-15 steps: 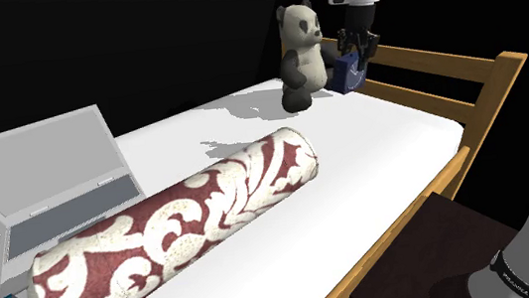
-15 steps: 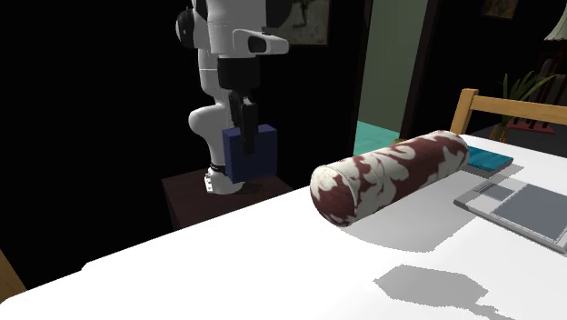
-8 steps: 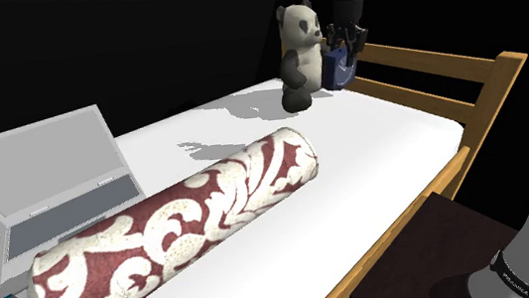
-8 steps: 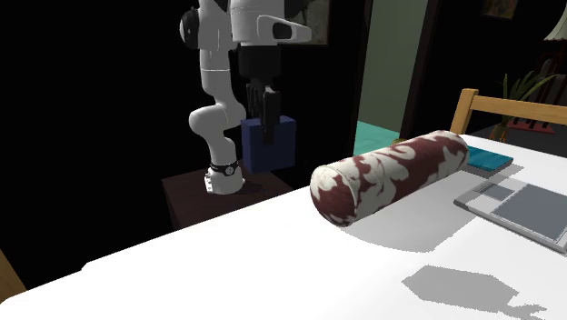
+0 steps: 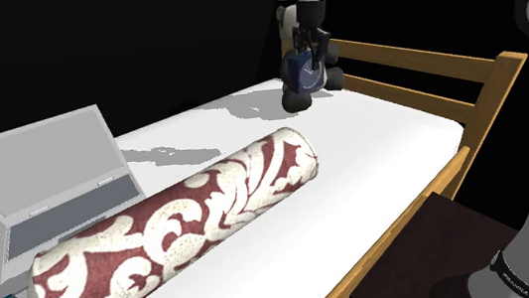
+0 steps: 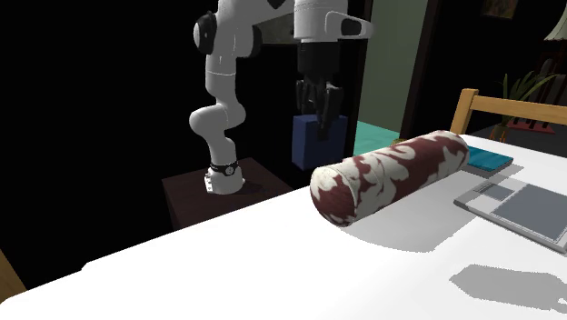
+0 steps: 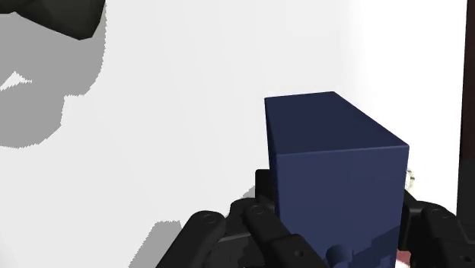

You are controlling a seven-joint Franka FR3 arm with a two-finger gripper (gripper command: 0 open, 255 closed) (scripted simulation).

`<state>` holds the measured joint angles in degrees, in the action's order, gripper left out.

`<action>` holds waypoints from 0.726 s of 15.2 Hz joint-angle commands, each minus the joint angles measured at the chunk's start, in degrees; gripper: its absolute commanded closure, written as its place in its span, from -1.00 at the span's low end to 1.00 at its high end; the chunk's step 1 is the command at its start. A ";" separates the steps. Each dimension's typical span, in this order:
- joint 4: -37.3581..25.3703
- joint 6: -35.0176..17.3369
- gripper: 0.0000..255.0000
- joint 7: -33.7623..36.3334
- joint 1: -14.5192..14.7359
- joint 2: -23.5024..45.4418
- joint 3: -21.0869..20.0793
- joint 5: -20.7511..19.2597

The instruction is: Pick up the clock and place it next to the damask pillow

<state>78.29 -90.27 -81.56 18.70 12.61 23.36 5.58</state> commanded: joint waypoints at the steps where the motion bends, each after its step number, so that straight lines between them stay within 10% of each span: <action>1: -3.63 0.76 1.00 1.84 0.66 2.96 -0.78 0.96; 10: -39.56 13.97 1.00 10.11 -0.94 25.67 -4.56 6.88; 11: -35.92 11.97 1.00 9.92 -0.19 24.09 -4.44 6.43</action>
<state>45.59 -79.23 -72.37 18.79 34.56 19.27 11.55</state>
